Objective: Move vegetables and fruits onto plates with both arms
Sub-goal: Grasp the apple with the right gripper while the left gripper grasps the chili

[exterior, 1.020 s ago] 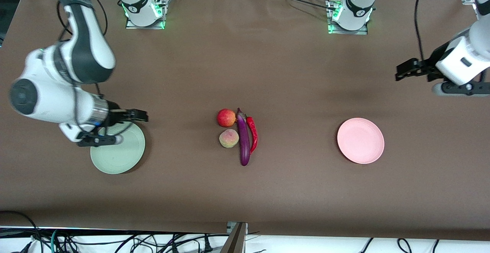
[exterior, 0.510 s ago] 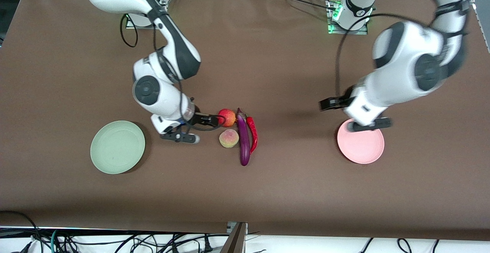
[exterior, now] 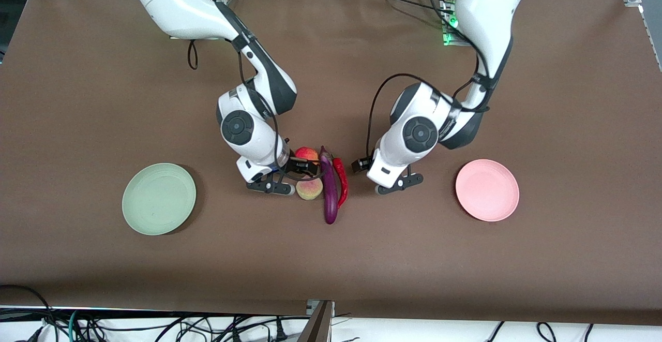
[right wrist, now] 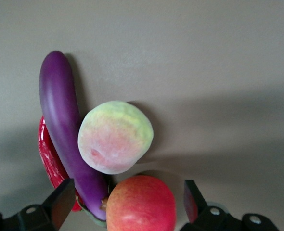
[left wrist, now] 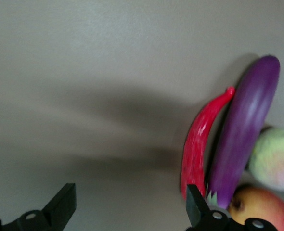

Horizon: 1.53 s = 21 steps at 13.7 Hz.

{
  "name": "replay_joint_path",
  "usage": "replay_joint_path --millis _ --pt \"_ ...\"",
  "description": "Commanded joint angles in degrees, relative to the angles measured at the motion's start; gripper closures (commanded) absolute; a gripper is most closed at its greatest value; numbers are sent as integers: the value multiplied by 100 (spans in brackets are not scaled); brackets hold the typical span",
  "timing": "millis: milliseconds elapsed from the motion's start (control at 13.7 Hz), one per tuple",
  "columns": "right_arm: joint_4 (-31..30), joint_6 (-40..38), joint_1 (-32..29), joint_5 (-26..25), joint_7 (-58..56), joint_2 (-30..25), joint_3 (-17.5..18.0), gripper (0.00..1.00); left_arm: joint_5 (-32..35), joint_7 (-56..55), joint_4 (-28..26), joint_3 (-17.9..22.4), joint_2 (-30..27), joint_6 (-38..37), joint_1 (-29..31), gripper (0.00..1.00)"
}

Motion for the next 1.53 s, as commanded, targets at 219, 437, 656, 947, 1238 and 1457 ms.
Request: replay_joint_path --millis 219,437,656,947,1238,1457 --pt "-65 85 152 53 32 144 -44 0 19 -200 695 53 829 608 -12 0" --pt "-153 42 214 53 32 144 -44 0 -165 -366 880 35 1068 725 -239 0" --pt "-328 32 231 53 6 144 -44 0 -166 -587 1074 44 1217 751 -433 0" --pt "-496 32 249 53 -47 144 -44 5 -148 -587 1066 62 1279 786 -460 0" --pt "-487 15 249 79 -73 136 -35 78 -131 -543 1065 62 1297 813 -452 1" --pt "-356 -413 136 88 -100 -83 -79 80 -131 -525 1065 62 1332 821 -478 18"
